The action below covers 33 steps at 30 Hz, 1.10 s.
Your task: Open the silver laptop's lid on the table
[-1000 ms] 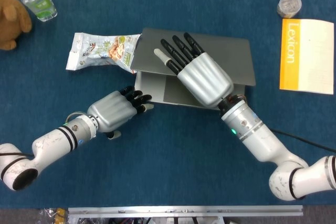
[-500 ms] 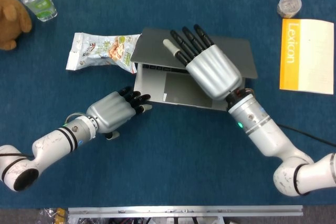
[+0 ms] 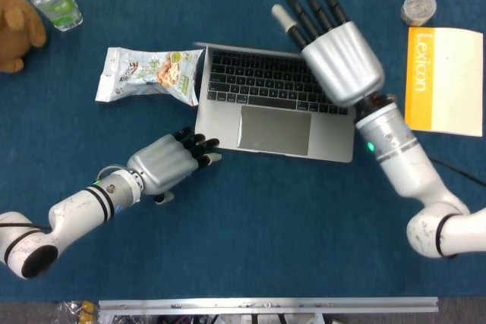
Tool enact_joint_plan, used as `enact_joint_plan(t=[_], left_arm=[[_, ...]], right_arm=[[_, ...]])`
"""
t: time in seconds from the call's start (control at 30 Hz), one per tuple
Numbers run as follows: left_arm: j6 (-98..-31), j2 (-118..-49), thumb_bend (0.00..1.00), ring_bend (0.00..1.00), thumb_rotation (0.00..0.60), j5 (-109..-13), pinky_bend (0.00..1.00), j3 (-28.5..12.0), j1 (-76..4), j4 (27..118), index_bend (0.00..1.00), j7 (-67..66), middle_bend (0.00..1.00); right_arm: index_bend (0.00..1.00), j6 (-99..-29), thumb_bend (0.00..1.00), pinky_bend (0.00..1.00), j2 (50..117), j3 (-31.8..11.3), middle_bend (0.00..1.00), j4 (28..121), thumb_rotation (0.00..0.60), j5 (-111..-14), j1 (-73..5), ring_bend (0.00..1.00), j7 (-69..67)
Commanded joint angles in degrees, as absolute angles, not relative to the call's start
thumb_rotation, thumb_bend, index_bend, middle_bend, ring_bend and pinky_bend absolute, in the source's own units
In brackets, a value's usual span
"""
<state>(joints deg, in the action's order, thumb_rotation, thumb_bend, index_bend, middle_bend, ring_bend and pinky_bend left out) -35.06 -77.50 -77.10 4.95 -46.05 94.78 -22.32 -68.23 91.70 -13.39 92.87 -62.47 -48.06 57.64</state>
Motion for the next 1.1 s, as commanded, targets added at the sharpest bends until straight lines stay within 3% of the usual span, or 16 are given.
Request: enact_joint_plan(t=[0.03, 1.1], left_arm=[[-35.2, -77.5, 0.25, 0.00, 0.600, -76.7, 0.00, 5.1, -46.2, 95.0, 0.00, -22.7, 0.00], [-37.3, -77.2, 0.25, 0.00, 0.600, -73.3, 0.00, 6.8, -47.3, 96.7, 0.00, -26.0, 0.00]], right_arm=[[0.00, -68.2, 0.36, 0.10, 91.0, -14.4, 0.02, 91.4, 0.600, -61.6, -48.4, 0.00, 56.8], [0.00, -66.9, 0.36, 0.10, 90.8, -18.7, 0.02, 74.2, 0.600, -51.2, -50.9, 0.00, 54.0]])
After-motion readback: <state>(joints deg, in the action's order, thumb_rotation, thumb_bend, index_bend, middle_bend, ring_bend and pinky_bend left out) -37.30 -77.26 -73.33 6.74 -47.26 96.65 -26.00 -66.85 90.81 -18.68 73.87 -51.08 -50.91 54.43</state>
